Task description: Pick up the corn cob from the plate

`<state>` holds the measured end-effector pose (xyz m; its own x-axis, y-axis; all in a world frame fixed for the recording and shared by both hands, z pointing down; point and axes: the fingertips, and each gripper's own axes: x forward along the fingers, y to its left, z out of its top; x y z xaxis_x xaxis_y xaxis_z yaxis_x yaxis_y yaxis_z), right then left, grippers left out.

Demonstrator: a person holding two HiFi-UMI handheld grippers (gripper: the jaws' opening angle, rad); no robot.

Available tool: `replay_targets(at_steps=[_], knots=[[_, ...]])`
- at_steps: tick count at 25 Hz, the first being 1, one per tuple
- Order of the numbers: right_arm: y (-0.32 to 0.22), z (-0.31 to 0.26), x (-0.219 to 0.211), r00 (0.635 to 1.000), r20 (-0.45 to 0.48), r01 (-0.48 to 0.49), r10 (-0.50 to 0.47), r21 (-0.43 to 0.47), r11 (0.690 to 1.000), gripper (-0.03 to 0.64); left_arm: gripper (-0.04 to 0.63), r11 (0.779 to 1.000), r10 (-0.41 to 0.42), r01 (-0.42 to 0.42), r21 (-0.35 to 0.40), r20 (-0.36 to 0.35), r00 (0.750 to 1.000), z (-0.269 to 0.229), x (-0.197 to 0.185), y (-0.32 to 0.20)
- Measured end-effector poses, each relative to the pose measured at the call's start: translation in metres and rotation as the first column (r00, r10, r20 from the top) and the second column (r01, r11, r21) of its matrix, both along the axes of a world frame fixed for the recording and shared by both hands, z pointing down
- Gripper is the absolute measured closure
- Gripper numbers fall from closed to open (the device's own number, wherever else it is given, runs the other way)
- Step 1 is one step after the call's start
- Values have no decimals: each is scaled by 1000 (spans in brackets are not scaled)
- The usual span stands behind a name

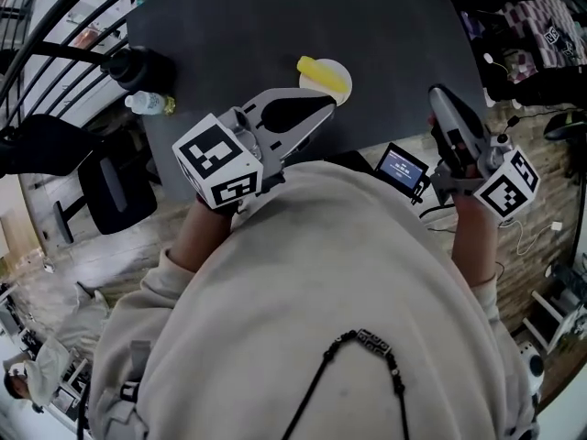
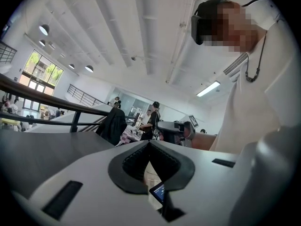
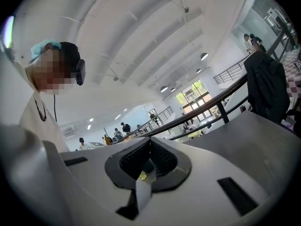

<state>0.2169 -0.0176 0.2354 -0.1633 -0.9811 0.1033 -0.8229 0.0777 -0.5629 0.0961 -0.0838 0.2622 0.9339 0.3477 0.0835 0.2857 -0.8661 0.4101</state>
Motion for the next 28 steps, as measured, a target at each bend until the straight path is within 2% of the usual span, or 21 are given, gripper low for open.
replay_targets(at_steps=[6,13,19,24,28], knots=[[-38,1,14,997,-1,83,-83,-8,997,601,589,996,-92,92,-2,19,996,2,2,-22],[-75,9,22,979,-33,201,-203,-55,978,601,589,976,-215,216,-20,26,976,-1,1,-41],[-105,18,21,957,-49,280,-285,-80,957,601,589,944,-328,330,-29,56,943,5,-23,-51],[-123,37,19,942,-74,319,-329,-118,940,601,589,908,-413,417,-42,81,907,12,-42,-57],[-139,61,10,915,-98,370,-390,-178,912,600,589,877,-472,478,-45,94,876,13,-57,-63]])
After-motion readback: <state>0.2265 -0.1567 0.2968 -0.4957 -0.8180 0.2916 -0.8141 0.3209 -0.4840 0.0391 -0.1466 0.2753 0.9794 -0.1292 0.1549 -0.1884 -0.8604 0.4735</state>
